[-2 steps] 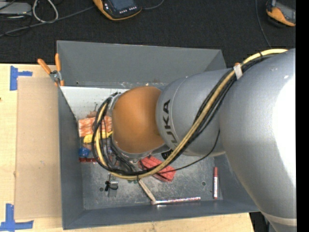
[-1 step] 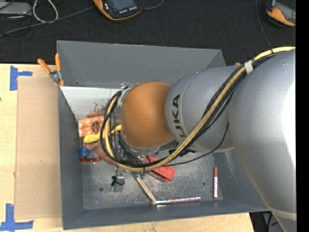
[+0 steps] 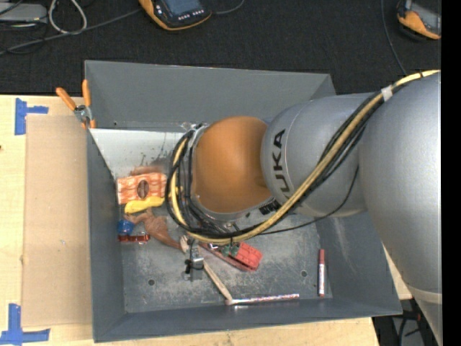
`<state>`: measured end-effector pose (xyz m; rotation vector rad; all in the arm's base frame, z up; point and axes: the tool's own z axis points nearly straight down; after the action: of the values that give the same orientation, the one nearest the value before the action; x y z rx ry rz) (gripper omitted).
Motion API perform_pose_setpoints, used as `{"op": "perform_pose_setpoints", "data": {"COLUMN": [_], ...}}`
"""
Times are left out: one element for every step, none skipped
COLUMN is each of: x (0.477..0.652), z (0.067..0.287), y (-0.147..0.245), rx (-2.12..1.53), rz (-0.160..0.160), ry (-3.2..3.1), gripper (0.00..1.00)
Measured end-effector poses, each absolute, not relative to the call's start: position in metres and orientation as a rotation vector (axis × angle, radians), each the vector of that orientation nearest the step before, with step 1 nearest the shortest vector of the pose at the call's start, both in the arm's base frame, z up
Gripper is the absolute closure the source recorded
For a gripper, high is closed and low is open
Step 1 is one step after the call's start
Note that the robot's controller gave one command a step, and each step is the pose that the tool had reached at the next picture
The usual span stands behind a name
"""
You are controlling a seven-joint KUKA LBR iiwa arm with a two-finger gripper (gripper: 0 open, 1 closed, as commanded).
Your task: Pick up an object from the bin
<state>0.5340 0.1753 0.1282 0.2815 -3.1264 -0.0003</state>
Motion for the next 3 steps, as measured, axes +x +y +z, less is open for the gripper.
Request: {"op": "perform_pose_setpoints", "data": {"x": [0.546, 0.546, 0.553], "z": [0.144, 0.113, 0.101], "y": [0.165, 0.134, 0.11], "rx": [0.272, -0.095, 0.243], "rz": [-0.003, 0.0, -0.004], "ry": [-3.129, -3.136, -3.136], "gripper": [0.0, 0.0, 0.0]}}
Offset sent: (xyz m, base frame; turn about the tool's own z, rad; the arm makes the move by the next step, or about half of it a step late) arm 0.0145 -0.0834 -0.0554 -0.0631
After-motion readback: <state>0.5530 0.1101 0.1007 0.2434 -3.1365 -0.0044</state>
